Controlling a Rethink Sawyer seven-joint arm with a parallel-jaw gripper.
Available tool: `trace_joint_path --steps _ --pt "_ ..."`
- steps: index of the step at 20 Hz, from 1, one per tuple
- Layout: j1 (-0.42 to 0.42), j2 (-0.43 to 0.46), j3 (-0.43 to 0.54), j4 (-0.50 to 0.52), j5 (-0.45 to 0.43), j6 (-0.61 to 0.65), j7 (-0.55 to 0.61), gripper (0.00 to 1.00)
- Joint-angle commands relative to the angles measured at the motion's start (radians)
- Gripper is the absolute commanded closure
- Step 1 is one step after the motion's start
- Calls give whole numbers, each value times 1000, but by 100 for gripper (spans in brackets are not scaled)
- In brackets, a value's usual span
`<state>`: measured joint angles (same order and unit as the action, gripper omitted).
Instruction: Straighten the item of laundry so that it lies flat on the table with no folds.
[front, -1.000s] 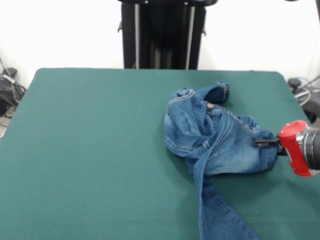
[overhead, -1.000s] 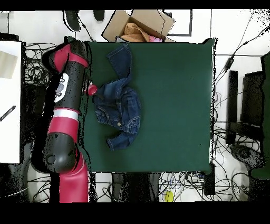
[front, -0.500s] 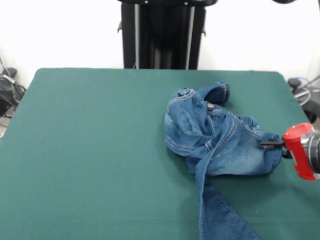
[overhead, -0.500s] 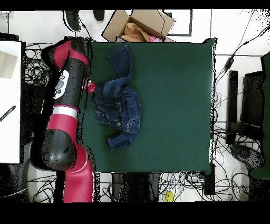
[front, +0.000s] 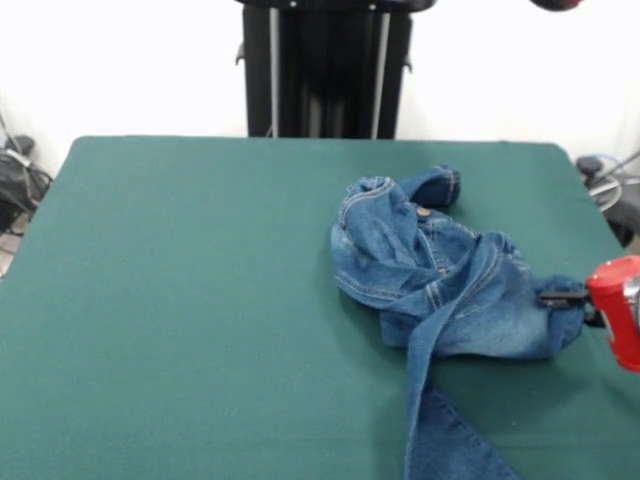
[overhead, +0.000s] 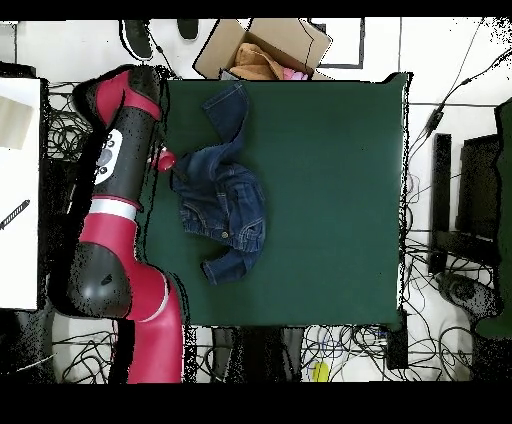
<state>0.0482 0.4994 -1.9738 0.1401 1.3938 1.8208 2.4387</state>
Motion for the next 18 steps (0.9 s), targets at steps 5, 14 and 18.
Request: trace_joint_path --steps 5,14,18 --pt "-22 21 -487 -32 350 70 298 100" --pt "-54 33 -759 15 577 110 288 100" --pt "-63 38 -858 35 655 126 273 100"
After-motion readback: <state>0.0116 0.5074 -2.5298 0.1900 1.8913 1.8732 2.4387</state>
